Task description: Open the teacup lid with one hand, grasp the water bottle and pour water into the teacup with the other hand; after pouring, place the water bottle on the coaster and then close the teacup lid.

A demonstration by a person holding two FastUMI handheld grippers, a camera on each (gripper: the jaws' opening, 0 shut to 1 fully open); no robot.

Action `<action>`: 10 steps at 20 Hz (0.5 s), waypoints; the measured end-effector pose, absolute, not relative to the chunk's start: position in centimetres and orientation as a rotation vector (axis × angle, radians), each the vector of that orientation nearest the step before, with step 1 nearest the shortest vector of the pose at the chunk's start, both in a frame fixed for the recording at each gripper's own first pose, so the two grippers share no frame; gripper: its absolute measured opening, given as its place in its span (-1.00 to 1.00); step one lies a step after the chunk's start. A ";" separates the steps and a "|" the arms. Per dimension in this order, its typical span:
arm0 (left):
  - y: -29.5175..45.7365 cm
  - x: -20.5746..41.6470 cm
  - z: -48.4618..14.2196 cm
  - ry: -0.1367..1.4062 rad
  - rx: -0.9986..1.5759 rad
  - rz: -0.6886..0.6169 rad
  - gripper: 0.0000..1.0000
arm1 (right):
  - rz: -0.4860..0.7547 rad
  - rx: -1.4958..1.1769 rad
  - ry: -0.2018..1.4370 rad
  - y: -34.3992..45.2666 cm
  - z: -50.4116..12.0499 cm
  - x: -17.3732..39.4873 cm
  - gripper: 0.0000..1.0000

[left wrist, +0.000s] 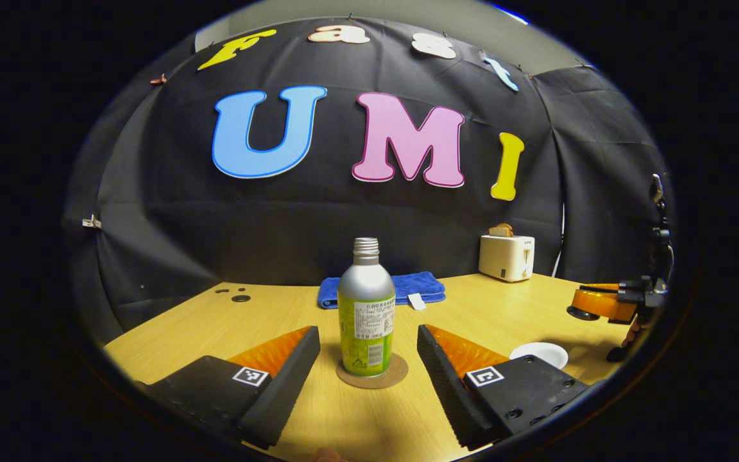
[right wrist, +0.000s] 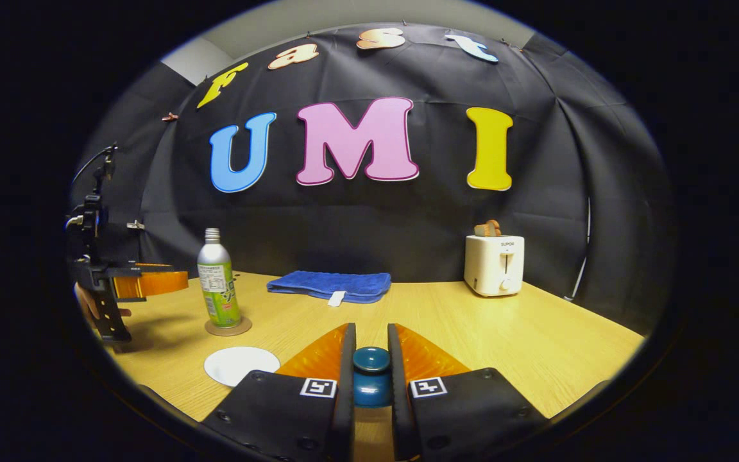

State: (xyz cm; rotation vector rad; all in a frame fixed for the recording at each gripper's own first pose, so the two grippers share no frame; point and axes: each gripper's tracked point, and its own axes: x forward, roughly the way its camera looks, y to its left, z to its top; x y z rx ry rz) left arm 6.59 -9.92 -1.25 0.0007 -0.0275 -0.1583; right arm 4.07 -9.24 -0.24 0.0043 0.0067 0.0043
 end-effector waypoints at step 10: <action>-9.9 4.1 -2.9 -0.042 -0.040 -0.158 0.92 | 0.244 -0.045 0.131 2.1 -2.5 4.9 -0.46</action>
